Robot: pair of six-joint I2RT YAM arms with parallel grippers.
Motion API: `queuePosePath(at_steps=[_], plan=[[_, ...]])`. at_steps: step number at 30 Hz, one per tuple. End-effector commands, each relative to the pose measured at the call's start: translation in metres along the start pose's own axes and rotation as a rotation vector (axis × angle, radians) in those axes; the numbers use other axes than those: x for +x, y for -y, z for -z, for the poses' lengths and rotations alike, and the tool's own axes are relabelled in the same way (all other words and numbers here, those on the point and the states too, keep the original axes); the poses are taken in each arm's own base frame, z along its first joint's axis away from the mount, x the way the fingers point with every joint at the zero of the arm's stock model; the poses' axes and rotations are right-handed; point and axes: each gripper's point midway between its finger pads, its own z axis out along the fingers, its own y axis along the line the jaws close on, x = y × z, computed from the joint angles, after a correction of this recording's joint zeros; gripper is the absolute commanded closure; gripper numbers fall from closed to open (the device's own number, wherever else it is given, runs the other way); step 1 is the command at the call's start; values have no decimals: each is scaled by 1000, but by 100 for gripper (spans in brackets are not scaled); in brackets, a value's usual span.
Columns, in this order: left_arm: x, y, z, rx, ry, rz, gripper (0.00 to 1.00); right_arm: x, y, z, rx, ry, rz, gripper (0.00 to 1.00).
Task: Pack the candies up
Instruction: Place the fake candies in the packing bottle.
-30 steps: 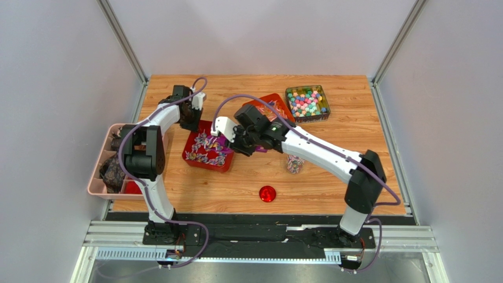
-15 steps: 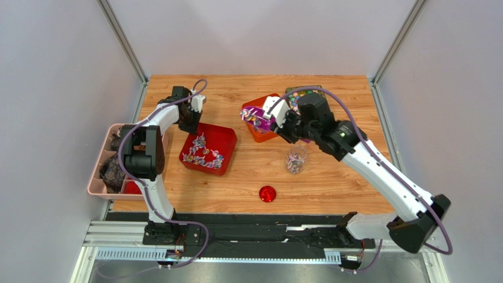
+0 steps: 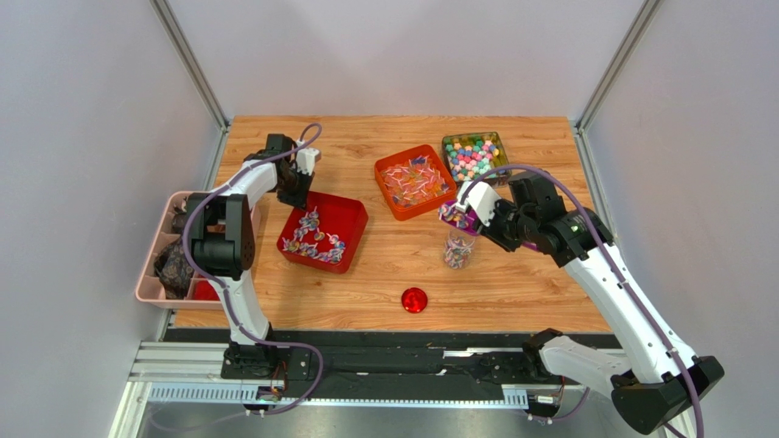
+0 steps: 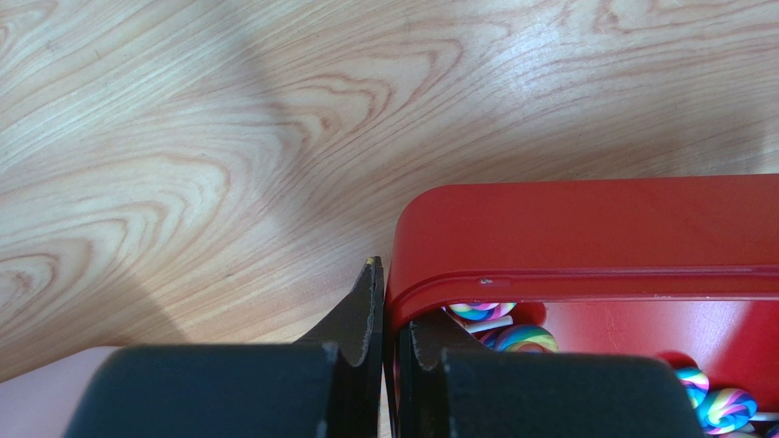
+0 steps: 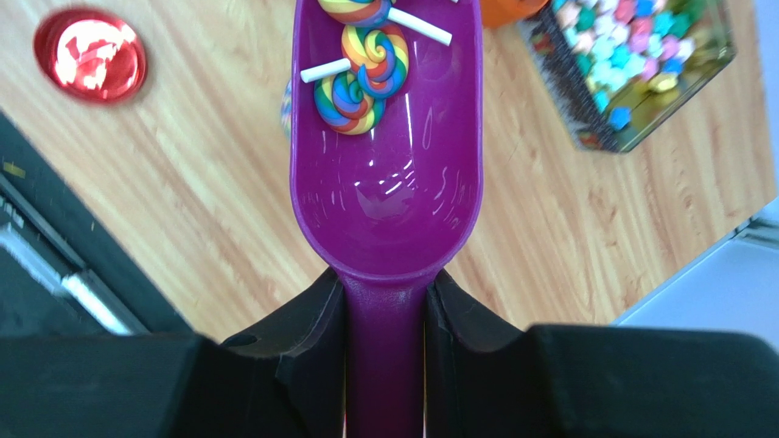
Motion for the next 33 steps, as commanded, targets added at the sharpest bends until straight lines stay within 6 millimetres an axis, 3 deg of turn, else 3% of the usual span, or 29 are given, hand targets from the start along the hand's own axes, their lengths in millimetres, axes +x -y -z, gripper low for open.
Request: queuePosePath(at_steps=[1, 9, 23, 33], plan=[[-7, 11, 18, 52, 44, -1, 100, 21, -11, 18, -32, -63, 45, 100], [-1, 14, 14, 68, 33, 0, 100, 48, -15, 23, -65, -200, 91, 100], [8, -7, 13, -59, 15, 8, 100, 60, 0, 16, -77, -298, 127, 100], [3, -17, 14, -119, 30, 16, 100, 66, 12, 17, -60, -357, 144, 100]])
